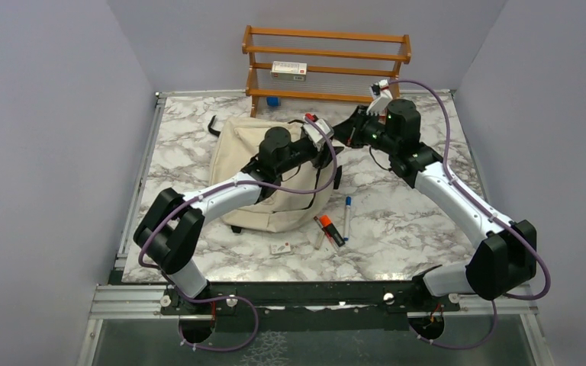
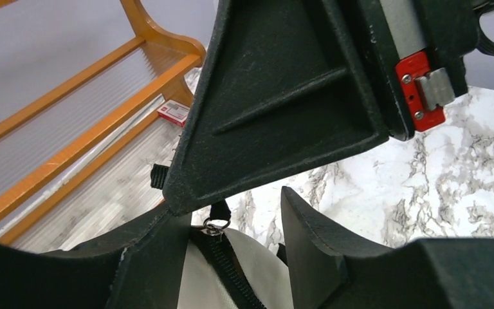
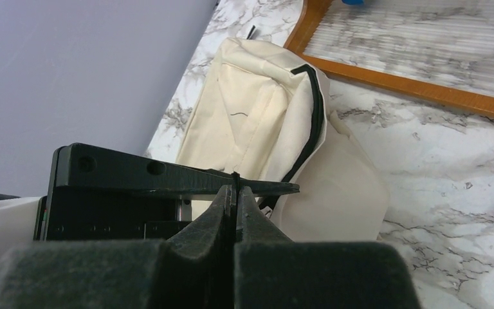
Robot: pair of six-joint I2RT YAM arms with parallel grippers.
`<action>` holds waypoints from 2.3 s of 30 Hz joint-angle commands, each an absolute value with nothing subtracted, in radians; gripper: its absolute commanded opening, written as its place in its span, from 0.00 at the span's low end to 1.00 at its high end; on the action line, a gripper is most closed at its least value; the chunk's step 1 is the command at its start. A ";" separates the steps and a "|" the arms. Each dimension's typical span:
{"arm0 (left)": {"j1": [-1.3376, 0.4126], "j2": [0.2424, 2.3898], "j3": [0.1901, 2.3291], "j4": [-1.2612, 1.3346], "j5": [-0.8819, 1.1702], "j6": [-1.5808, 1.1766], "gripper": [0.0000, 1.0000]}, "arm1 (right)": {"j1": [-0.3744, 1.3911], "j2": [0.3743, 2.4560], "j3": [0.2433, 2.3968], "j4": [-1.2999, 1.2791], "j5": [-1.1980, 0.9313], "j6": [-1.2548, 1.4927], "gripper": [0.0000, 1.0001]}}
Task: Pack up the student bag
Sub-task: Zip the student bag at the center of the board.
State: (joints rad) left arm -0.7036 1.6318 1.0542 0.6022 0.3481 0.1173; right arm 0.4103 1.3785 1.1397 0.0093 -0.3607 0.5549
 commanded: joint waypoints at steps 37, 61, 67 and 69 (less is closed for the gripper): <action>-0.717 1.454 0.931 0.746 0.205 -0.148 0.00 | 0.407 1.096 0.657 0.457 -0.472 0.168 0.77; -0.716 1.399 0.904 0.710 0.310 -0.208 0.00 | 0.407 1.450 0.763 0.817 -0.807 0.245 0.20; -0.716 1.404 0.898 0.710 0.294 -0.210 0.11 | 0.407 1.450 0.757 0.827 -0.821 0.256 0.00; -0.716 1.405 0.899 0.710 0.286 -0.207 0.14 | 0.407 1.448 0.756 0.824 -0.824 0.255 0.01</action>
